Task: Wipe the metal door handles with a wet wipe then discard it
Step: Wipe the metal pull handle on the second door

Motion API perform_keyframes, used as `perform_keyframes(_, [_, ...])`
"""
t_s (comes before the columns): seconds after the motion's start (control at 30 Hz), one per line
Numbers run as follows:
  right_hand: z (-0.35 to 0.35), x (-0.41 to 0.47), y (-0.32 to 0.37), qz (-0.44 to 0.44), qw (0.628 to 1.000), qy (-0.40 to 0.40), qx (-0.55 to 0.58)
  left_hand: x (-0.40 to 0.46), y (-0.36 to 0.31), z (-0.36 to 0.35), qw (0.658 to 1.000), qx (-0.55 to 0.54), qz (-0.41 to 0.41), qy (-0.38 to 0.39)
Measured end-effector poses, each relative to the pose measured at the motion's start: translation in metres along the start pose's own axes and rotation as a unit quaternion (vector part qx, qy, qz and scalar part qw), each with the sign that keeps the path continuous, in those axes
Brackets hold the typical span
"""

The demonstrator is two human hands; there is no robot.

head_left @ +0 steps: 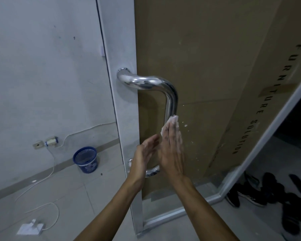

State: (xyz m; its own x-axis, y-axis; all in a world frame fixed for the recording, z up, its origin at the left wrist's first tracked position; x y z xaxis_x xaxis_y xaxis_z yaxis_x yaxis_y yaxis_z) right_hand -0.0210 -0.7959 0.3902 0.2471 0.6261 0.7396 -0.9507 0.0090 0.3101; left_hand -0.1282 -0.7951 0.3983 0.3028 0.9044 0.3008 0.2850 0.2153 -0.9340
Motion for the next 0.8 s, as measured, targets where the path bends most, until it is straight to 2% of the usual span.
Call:
perform_keyframes(0.23, [-0.011, -0.034, -0.025, 0.094, 0.99, 0.018, -0.102, 0.007, -0.004, -0.006, 1.0, -0.006, -0.001, 0.009])
perform_keyframes(0.37, [0.004, -0.002, -0.021, 0.162, 0.971, -0.022, -0.172, 0.009, -0.008, -0.005, 1.0, -0.014, -0.008, 0.001])
perform_keyframes(0.57, [0.056, 0.068, -0.01, 0.283, 0.92, -0.094, -0.255, 0.018, -0.009, -0.007, 1.0, -0.014, -0.005, -0.002])
perform_keyframes(0.7, [0.078, 0.088, -0.003, 0.333, 0.884, -0.074, -0.318, 0.022, -0.003, -0.006, 0.999, -0.036, 0.021, 0.007])
perform_keyframes(0.8, [0.081, 0.082, 0.003, 0.377, 0.847, -0.026, -0.375, 0.026, 0.0, -0.005, 0.998, -0.051, 0.031, 0.008])
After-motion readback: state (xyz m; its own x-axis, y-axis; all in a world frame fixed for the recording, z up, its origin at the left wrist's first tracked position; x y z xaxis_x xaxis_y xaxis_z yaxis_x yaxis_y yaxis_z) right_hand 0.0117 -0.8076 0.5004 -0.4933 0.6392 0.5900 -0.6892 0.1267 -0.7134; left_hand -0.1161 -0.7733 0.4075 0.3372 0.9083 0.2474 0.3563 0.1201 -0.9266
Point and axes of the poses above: each hand's wrist, its own x-axis towards the middle knuckle, its own z-axis out of the back of the hand, y = z × x, the point moved 4 cm from there along x, towards the middle knuckle, and after that the axes turned 10 degrees about -z, right-handed, at the moved point
